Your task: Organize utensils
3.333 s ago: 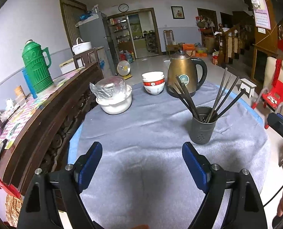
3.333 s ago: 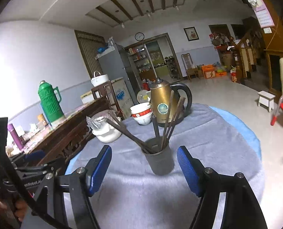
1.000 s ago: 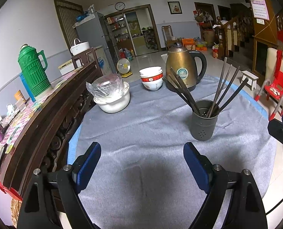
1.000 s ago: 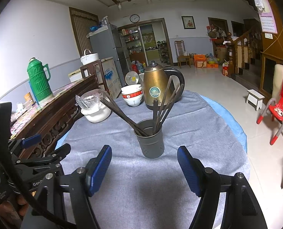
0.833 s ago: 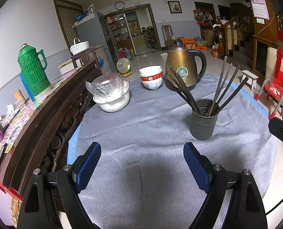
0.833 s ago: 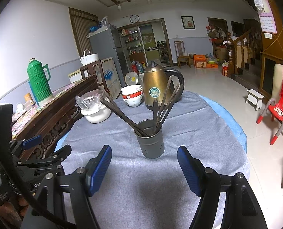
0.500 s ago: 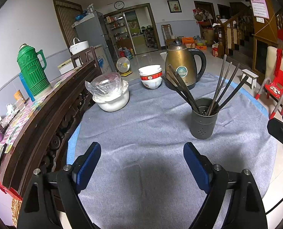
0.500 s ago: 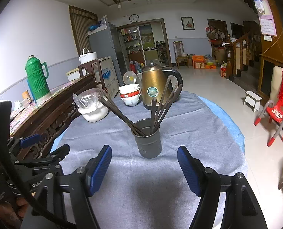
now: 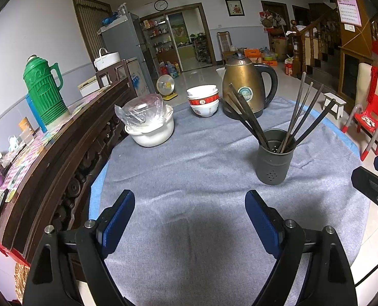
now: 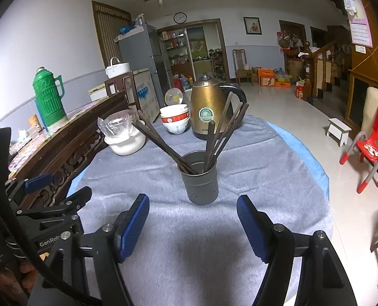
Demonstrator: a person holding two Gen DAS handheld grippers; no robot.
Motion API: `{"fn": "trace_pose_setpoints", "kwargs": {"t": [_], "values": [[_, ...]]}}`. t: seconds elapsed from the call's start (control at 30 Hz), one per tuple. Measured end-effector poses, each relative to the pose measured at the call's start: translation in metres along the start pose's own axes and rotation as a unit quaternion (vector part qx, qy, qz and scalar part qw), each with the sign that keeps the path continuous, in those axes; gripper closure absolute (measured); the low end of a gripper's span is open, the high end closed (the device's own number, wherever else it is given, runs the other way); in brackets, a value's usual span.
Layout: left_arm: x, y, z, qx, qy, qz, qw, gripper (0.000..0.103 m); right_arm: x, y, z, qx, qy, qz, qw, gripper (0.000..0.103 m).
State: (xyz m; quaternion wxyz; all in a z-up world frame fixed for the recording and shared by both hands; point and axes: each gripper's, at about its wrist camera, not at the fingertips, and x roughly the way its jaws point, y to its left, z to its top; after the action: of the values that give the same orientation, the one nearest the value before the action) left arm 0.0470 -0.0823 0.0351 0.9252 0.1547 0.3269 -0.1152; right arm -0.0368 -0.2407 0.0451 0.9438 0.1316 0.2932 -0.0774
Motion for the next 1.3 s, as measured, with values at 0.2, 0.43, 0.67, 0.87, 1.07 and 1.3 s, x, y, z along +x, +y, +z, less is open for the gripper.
{"fn": "trace_pose_setpoints", "kwargs": {"t": [0.2, 0.43, 0.67, 0.87, 1.07, 1.3], "values": [[0.002, 0.003, 0.0, -0.003, 0.001, 0.0, 1.0, 0.015, 0.004, 0.0, 0.0, 0.005, 0.007, -0.001, 1.0, 0.029], [0.005, 0.008, -0.001, -0.009, 0.004, -0.001, 0.9999, 0.015, 0.009, 0.002, 0.0, 0.009, 0.015, -0.003, 1.0, 0.029], [0.006, 0.015, -0.004, -0.017, 0.006, -0.001, 0.9998, 0.015, 0.011, 0.008, 0.001, 0.007, 0.019, -0.005, 1.0, 0.029], [0.008, 0.023, -0.006, -0.026, 0.008, -0.002, 0.9996, 0.015, 0.014, 0.016, 0.002, 0.0, 0.024, -0.006, 1.0, 0.029], [0.008, 0.031, -0.008, -0.034, 0.008, -0.002, 0.9994, 0.015, 0.016, 0.024, 0.002, -0.007, 0.027, -0.007, 1.0, 0.029], [0.007, 0.038, -0.012, -0.043, 0.007, -0.003, 0.9991, 0.015, 0.015, 0.031, 0.001, -0.012, 0.026, -0.008, 1.0, 0.029]]}}
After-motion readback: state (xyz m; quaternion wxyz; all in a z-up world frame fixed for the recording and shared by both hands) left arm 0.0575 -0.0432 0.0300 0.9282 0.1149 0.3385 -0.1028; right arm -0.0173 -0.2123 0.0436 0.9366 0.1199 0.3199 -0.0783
